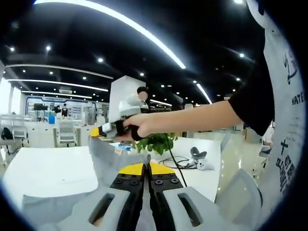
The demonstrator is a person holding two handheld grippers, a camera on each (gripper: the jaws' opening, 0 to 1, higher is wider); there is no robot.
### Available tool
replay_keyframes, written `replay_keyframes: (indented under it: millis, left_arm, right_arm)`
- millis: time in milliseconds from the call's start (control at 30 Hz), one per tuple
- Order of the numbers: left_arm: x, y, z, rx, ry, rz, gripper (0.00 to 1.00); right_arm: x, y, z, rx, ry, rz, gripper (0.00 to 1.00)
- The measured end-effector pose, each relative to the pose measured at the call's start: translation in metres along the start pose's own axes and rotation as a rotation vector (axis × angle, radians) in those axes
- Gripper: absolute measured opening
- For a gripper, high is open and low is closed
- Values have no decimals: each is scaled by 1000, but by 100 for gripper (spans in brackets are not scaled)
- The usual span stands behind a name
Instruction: Fold the towel on the table until its edges align and the towel forms a compact rectangular stack.
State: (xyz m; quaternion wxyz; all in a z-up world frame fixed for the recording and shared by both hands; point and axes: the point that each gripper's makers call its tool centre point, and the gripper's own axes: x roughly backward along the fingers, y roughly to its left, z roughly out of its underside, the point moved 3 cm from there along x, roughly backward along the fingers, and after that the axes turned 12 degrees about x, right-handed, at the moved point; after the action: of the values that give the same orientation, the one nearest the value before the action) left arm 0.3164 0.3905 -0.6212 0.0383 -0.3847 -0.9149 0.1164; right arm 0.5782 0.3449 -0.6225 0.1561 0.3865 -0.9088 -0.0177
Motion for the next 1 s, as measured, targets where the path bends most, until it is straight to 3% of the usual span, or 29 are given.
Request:
replay_keyframes:
  millis: [600, 1000]
  left_arm:
    - [55, 42, -18, -22, -39, -131, 2]
    - [94, 75, -20, -19, -51, -230, 2]
  right_arm:
    - [-49, 59, -20, 5, -26, -88, 0]
    - [-77, 89, -20, 15, -20, -135, 0]
